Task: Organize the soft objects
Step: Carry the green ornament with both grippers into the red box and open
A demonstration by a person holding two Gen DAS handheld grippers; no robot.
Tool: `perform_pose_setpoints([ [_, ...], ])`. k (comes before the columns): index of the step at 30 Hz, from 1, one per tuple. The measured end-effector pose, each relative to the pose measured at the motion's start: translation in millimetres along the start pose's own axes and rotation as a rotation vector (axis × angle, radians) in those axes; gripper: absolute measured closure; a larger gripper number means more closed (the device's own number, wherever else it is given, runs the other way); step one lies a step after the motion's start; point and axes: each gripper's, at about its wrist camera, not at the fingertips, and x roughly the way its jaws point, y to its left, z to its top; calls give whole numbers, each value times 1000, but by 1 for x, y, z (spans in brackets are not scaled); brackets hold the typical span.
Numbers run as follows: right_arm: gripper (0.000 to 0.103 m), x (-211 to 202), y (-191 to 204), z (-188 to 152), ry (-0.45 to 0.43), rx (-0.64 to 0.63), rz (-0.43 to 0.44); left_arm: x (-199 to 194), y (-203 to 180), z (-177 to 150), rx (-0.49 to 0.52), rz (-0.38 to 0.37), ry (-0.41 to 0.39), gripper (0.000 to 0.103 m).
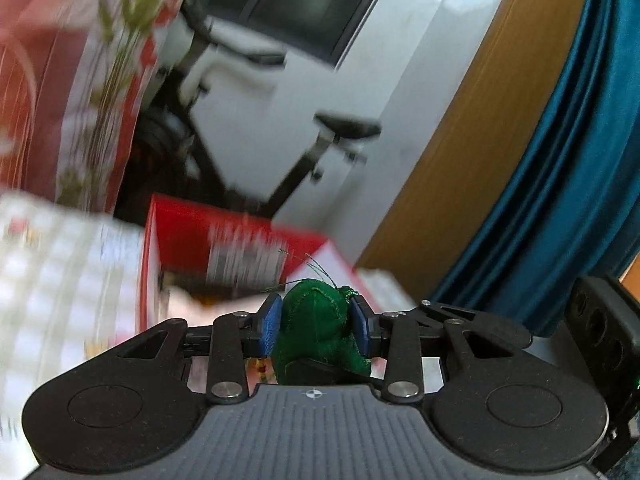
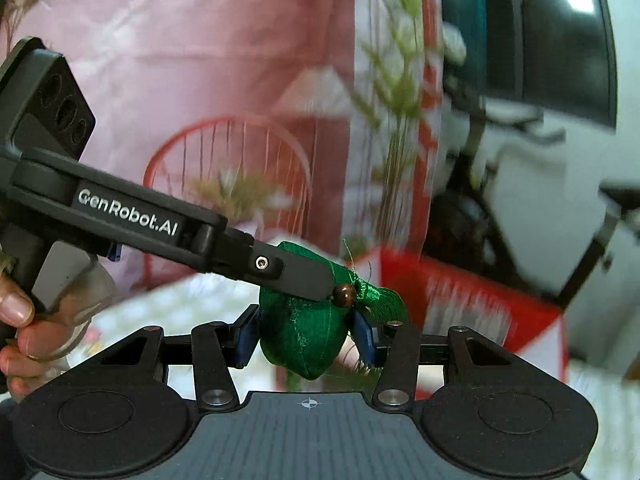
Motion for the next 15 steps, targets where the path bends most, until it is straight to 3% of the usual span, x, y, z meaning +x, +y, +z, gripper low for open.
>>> perform_pose_setpoints([
  [4, 58, 11, -20, 39, -75, -87, -38, 9, -6, 39, 39, -7, -73, 64],
  [8, 58, 31, -41, 56, -92, -111, -52, 25, -4, 59, 68, 7, -84, 64],
  [15, 58, 81, -57, 30, -33, -111, -50, 62, 28, 46, 52, 45, -2, 64],
])
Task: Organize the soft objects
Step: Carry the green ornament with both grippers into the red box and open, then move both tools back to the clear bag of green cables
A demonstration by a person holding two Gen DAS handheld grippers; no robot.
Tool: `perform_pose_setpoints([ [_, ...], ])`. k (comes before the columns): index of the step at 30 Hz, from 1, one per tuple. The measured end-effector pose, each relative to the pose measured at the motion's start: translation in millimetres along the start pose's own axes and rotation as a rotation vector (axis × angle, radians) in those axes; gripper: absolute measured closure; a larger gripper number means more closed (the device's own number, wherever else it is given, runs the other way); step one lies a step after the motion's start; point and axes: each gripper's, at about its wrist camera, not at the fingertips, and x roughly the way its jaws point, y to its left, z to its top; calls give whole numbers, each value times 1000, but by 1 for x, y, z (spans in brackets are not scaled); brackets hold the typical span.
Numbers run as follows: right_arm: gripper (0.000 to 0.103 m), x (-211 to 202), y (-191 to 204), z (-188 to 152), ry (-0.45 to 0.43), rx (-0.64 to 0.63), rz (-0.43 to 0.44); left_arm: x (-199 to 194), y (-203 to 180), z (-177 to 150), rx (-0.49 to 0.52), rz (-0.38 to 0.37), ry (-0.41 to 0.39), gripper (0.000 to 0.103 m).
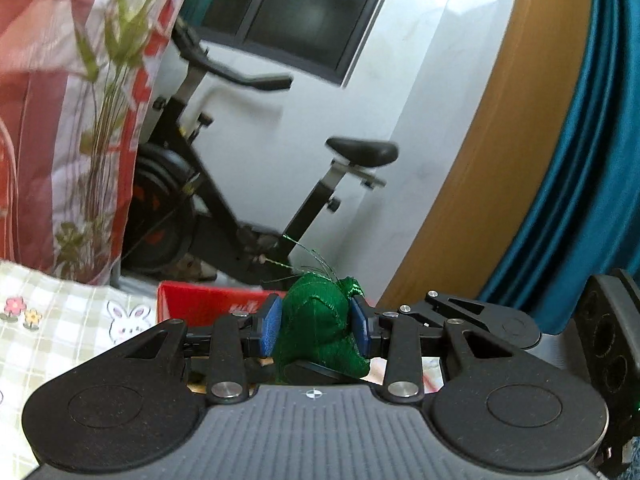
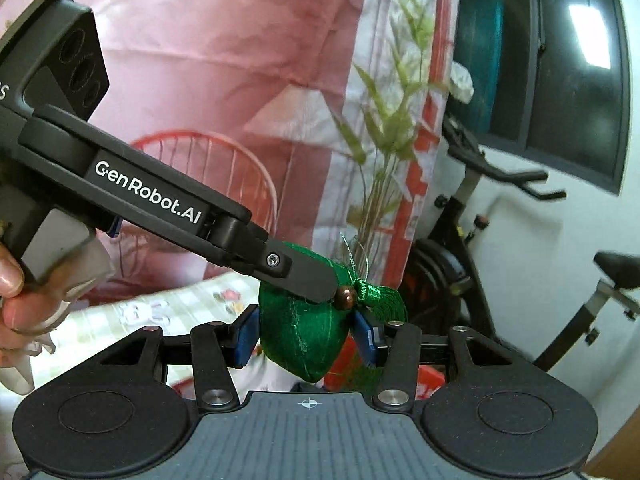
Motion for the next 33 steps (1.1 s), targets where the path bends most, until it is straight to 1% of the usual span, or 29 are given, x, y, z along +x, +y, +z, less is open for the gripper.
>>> perform_pose_setpoints([
  [5, 58, 34, 0, -31, 91, 49, -14, 33, 25, -17, -40, 22, 78, 64],
  [6, 58, 40, 0, -35, 108, 55, -16, 34, 28, -20, -43, 26, 89, 64],
  [9, 57, 55, -4, -45, 159, 79, -37, 46, 38, -25, -49, 39, 112, 60],
  [11, 56, 62, -9, -49, 193, 102, -53, 49, 42, -27, -52, 60, 117, 54],
  [13, 54, 66, -11, -54, 222, 107, -75, 51, 48, -27, -52, 78, 115, 43],
  [14, 53, 67, -12, -56, 232, 105, -90, 52, 49, -27, -50, 90, 115, 40],
  [16, 48, 65, -14, -60, 248, 109, -121, 50, 49, -27, -42, 113, 115, 31],
  [17, 40, 64, -15, -62, 255, 115, -139, 49, 49, -27, -37, 120, 115, 29],
  [18, 36, 62, -16, -63, 257, 119, -155, 49, 48, -27, -33, 126, 115, 26],
  [22, 34, 52, -20, -66, 259, 120, -194, 42, 41, -30, 2, 158, 109, 12],
  [24, 32, 44, -22, -66, 254, 128, -202, 37, 36, -31, 26, 176, 104, 9],
  [28, 28, 23, -22, -71, 234, 151, -221, 26, 24, -35, 76, 204, 110, 5],
  [31, 22, 8, -21, -74, 213, 178, -238, 16, 16, -40, 99, 227, 115, 3],
  [33, 15, -3, -19, -76, 199, 195, -252, 10, 12, -43, 111, 238, 116, 2],
])
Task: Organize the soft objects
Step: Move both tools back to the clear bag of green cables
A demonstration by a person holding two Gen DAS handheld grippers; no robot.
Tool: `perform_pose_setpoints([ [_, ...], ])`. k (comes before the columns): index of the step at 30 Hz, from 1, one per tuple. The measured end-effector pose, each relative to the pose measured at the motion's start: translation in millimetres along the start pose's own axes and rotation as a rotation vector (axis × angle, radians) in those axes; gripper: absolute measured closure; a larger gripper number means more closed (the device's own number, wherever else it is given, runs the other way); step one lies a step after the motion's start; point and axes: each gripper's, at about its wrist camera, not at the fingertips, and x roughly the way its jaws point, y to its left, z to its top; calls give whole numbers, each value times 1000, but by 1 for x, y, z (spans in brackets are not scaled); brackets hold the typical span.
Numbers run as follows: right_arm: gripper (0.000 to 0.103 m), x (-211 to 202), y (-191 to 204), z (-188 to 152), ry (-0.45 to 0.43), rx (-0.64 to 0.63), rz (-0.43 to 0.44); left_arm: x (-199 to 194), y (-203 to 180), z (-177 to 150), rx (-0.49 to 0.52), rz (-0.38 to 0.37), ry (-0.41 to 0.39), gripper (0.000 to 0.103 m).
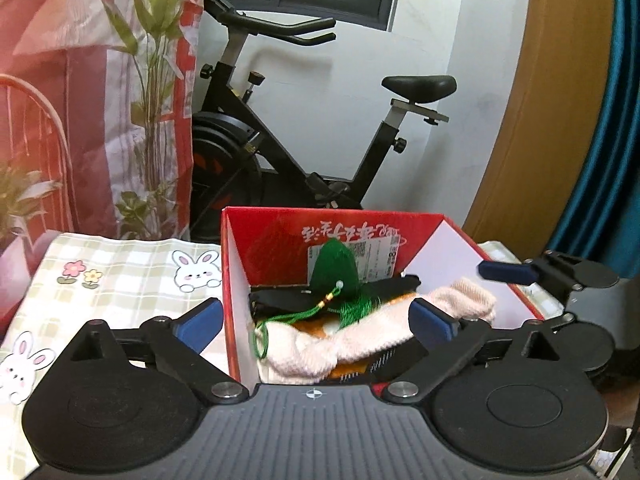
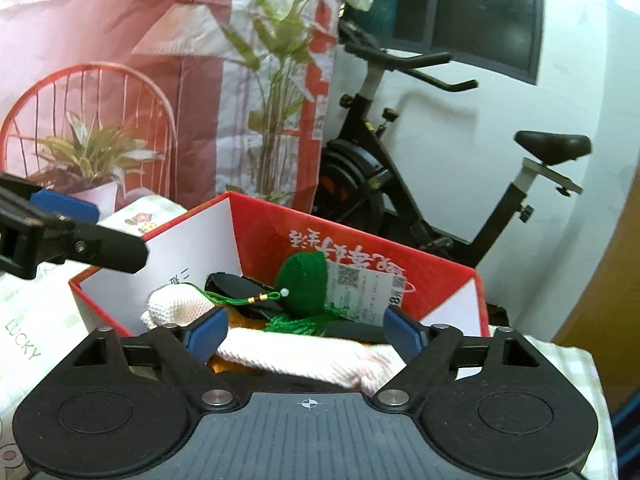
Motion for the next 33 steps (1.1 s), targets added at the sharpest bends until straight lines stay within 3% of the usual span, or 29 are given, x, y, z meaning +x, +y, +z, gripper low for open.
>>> perform_pose_setpoints([
  [5, 1, -27, -4, -14, -38, 58, -29, -18, -10, -13, 26, 28, -9, 0],
  [20, 0, -85, -5, -66, -79, 180, -44, -45, -31, -57, 35, 43, -1, 0],
  [33, 0, -84, 12, -123, 3, 206, -37, -32, -23, -114, -16, 42, 95, 0],
])
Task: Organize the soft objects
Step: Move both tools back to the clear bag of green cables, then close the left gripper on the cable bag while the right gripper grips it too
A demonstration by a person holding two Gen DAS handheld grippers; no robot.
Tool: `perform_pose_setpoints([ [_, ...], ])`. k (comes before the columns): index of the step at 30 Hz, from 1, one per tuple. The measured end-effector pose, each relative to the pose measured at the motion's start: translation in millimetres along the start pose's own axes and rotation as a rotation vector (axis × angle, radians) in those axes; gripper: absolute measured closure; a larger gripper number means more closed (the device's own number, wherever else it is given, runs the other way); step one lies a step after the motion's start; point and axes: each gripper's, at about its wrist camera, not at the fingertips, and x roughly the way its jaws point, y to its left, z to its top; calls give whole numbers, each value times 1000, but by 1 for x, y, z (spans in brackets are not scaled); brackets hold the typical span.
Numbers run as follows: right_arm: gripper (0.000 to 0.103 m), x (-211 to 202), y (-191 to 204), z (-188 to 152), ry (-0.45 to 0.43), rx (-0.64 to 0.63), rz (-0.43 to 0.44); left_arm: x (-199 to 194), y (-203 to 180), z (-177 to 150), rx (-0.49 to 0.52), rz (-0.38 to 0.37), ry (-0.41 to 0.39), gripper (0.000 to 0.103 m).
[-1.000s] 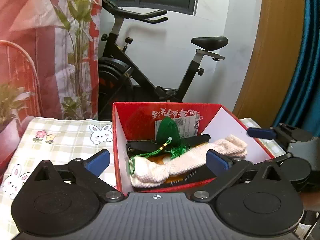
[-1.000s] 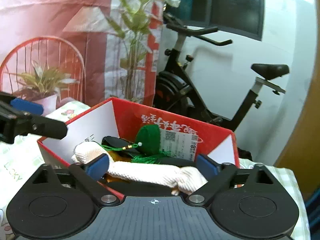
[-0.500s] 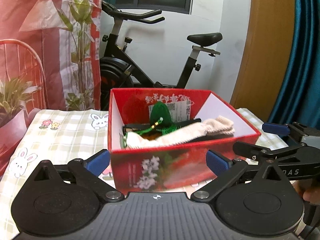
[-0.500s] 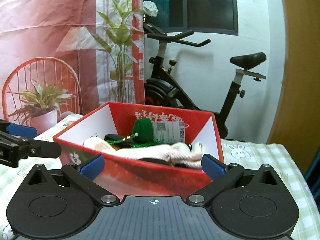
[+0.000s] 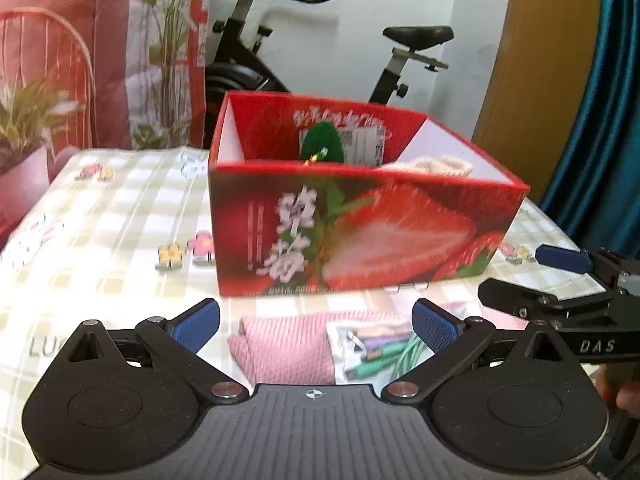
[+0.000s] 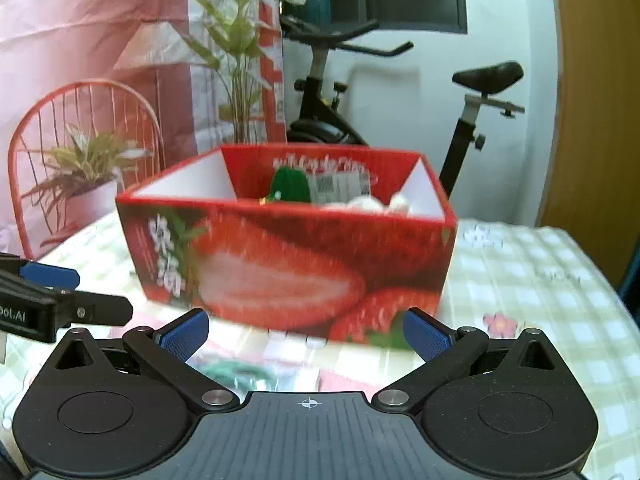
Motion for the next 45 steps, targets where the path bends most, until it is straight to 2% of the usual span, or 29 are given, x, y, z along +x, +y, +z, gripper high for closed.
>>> perform_pose_setpoints([
  [8, 0, 7, 8, -28, 56, -15, 10, 13, 2, -19, -14, 18, 49, 0],
  [26, 0, 18, 8, -51, 106, -20, 8, 32, 8, -46, -42, 32, 142, 0],
  [36, 0, 22, 9, -54, 127, -32, 14, 34, 2, -52, -7, 60, 128, 0],
  [45, 0, 29, 0, -54, 161, 29, 52, 35, -4, -54, 15, 86, 129, 0],
])
